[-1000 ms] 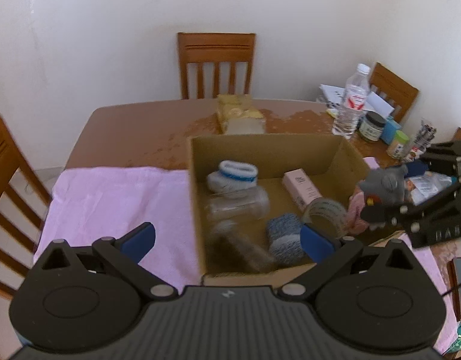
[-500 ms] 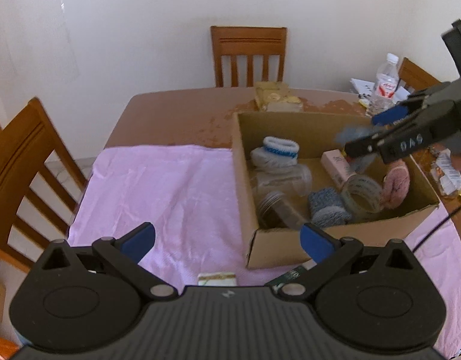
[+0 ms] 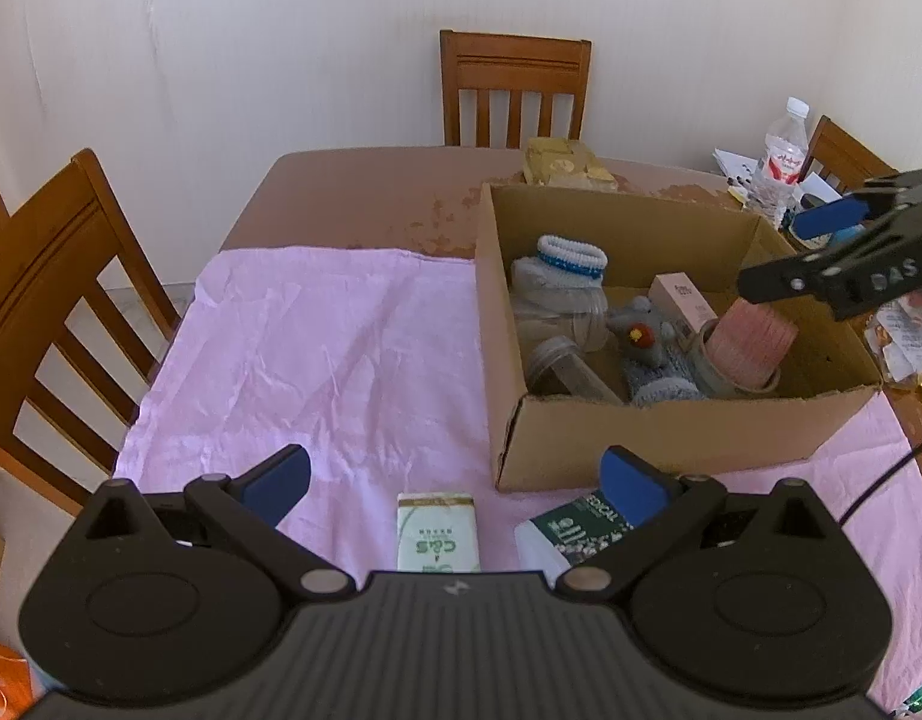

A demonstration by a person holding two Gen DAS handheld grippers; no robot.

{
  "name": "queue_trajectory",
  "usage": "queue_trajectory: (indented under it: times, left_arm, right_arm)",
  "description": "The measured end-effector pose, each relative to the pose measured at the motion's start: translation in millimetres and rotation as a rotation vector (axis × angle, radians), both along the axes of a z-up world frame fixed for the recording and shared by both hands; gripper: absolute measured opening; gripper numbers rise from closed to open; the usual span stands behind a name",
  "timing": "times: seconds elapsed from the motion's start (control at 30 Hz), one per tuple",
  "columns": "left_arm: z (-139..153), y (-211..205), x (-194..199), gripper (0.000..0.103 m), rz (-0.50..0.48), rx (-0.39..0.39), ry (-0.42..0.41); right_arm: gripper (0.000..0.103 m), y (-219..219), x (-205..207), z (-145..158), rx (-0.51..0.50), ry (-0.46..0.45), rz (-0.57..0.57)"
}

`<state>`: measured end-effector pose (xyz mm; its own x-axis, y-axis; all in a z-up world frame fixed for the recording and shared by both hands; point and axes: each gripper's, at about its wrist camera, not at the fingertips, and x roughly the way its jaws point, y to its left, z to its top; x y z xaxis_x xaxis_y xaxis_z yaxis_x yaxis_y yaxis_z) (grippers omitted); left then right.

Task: Organize objects
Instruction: 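Withdraw both tools from cardboard box back over the table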

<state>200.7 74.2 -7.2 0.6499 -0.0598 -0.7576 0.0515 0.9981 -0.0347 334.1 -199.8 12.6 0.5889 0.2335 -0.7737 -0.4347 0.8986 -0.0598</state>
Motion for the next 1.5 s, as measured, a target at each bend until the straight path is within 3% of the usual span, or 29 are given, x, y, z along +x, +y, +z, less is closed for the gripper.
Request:
queue_trajectory:
  times: [0.27,0.47,0.6,0.8,0.93,1.07,1.2,1.5]
  left_arm:
    - [-14,3,-9,0.102,0.037,-0.023,0.028]
    - [-30,12,-16,0.102,0.000,-0.043,0.058]
    - [-40,21,-20,0.102,-0.060,-0.039,0.087]
    - [-49,35,-25,0.102,-0.151,0.028,0.082]
    - [-57,41,-28,0.102,-0.222,0.002,0.099]
    - [-67,47,-27,0.102,-0.223,-0.014,0.147]
    - [-73,55,-31,0.102,-0.216,0.000,0.141]
    - [-79,76,-40,0.102,-0.201,-0.008,0.141]
  right_arm:
    - [0.103,-5,-38,0,0.040,-0.013,-0.013]
    - [0.103,4,-70,-11,0.032,-0.008,-0.054]
    - [0.103,10,-90,-18,0.047,0.010,-0.136]
    - [0.103,24,-118,-31,0.103,0.045,-0.249]
    - [0.103,36,-134,-38,0.123,0.062,-0.306]
    - [0.103,52,-148,-41,0.108,0.057,-0.317]
    - [0.103,68,-162,-40,0.108,0.041,-0.298]
    - [0.103,94,-176,-46,0.199,0.057,-0.289]
